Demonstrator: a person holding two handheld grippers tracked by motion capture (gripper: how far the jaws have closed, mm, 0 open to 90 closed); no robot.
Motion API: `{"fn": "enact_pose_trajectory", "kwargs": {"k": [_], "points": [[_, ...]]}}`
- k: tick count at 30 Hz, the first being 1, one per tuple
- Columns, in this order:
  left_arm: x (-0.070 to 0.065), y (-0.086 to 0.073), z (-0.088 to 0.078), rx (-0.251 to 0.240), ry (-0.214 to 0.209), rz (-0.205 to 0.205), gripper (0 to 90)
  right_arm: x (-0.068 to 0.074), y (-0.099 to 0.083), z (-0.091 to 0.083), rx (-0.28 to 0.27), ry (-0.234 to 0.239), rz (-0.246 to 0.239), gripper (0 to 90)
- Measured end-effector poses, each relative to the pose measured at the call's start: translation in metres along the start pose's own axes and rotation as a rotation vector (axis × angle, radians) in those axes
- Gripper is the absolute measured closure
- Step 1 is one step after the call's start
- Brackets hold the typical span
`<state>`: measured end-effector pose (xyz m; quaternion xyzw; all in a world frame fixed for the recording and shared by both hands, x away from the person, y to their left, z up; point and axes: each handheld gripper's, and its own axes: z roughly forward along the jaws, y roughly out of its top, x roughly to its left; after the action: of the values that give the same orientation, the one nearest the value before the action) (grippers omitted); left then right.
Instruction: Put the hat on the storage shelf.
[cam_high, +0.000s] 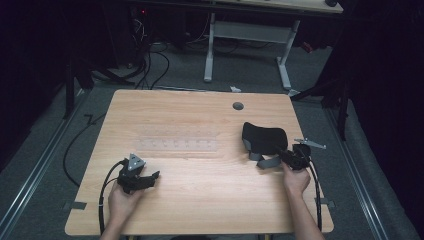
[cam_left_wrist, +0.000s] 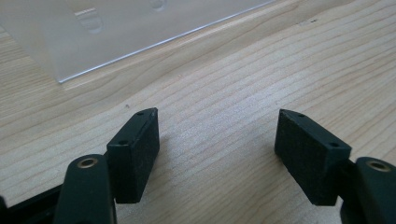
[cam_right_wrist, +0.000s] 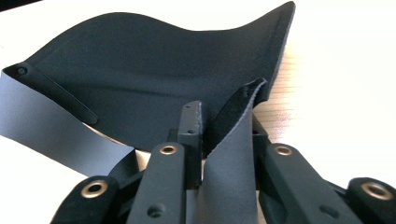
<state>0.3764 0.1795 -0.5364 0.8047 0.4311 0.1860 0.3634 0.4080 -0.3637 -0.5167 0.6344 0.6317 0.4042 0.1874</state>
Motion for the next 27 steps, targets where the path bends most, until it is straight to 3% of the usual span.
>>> {"fn": "enact_pose_trajectory", "kwargs": {"k": [13, 27], "points": [[0.0001, 0.0000, -0.0001, 0.001, 0.000, 0.001, 31.2, 0.0000, 0.0015, -0.0030, -0.026, 0.059, 0.023, 85.6], [0.0000, 0.0000, 0.0000, 0.000, 0.000, 0.000, 31.2, 0.0033, 0.0025, -0.0092, -0.024, 0.072, 0.029, 86.2]]}}
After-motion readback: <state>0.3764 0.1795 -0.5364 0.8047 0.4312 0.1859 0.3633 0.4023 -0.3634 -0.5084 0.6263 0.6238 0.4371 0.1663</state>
